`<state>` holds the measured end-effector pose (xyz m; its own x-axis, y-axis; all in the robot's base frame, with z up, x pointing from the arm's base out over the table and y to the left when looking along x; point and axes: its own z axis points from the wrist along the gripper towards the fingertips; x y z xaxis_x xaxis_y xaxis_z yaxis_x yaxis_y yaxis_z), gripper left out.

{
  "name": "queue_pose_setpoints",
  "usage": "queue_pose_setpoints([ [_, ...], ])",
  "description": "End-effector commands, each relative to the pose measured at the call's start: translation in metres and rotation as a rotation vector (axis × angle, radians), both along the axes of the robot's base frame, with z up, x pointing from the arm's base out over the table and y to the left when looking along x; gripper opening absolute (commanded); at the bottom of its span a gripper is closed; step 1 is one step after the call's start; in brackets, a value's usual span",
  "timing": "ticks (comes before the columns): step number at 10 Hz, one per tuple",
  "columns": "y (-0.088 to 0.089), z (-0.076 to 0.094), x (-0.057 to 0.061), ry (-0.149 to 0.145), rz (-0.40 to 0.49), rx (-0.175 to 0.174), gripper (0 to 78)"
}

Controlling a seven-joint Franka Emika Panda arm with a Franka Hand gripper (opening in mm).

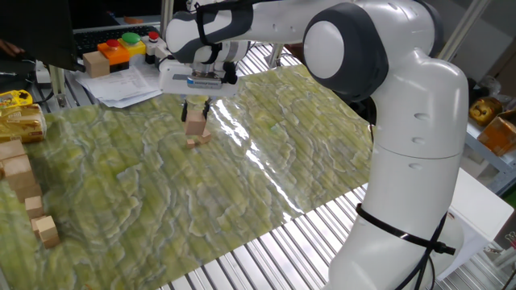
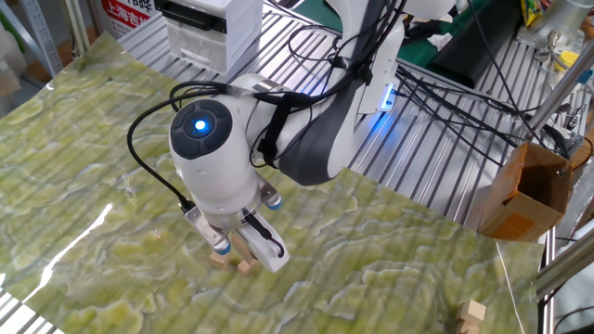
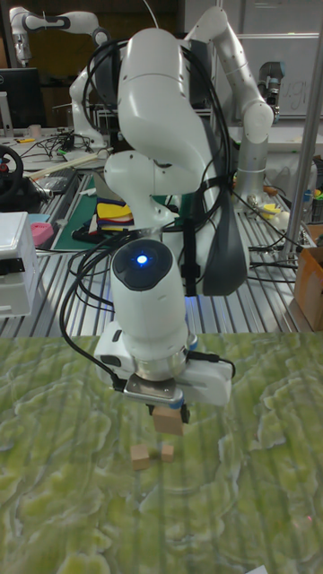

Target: Pick up the small block on the left and move it to the right

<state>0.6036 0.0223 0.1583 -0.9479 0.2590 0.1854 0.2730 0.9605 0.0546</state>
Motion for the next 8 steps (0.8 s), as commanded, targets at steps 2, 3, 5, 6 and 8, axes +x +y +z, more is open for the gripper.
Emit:
queue_pose_setpoints([
  [2, 0.025, 0.005, 0.000, 0.005, 0.132, 0.031, 1.7],
  [3, 0.037, 0.004, -0.001, 0.005, 0.115, 0.026, 1.7],
  [5, 0.053, -0.006, 0.001, 0.005, 0.103, 0.023, 1.7],
  [6, 0.056, -0.012, 0.003, 0.005, 0.104, 0.022, 1.7],
  [8, 0.061, -0.025, 0.004, 0.001, 0.094, 0.015, 1.7],
])
